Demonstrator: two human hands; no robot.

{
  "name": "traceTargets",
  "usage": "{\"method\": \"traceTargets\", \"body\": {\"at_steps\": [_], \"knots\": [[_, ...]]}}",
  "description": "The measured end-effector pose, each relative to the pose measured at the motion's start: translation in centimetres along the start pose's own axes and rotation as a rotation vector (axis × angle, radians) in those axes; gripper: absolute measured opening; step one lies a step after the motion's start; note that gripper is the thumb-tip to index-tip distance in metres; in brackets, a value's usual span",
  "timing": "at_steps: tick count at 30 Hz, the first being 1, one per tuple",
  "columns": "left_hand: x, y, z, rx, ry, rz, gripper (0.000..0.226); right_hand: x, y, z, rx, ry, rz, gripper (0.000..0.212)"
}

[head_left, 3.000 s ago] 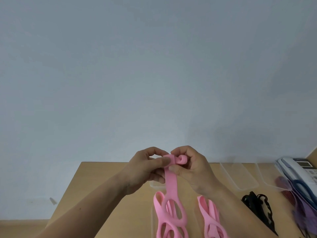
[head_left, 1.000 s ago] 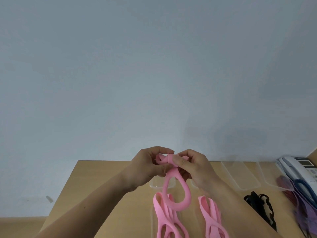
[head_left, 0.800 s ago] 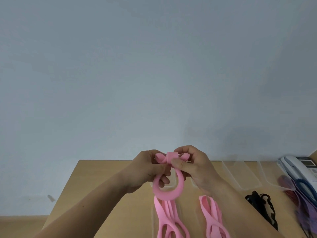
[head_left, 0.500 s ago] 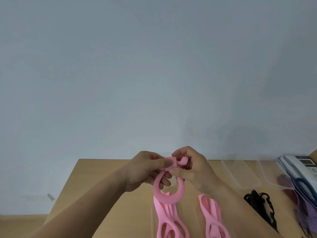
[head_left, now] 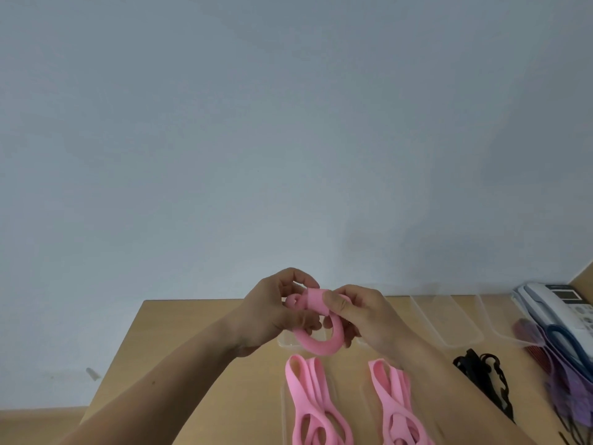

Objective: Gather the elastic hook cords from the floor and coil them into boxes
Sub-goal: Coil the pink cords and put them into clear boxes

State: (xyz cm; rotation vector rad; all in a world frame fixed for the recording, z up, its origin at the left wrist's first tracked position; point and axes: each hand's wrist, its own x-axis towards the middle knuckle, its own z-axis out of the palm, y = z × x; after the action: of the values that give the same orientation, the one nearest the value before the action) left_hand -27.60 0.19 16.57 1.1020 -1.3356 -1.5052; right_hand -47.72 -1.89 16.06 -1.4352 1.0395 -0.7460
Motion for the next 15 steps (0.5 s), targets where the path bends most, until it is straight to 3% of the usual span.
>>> {"method": "traceTargets", "body": {"at_steps": [7, 15], "knots": [[0.04, -0.37, 0.83, 0.181, 0.062, -0.049, 0.054, -0.17, 0.32, -0.4, -0.042, 0.071, -0.063, 0.015], [-0.03, 0.28, 0.28, -0.084, 0.038, -0.175, 0.039, -0.37, 0.92, -0.37, -0.129, 0.072, -0.137, 0.033]]}}
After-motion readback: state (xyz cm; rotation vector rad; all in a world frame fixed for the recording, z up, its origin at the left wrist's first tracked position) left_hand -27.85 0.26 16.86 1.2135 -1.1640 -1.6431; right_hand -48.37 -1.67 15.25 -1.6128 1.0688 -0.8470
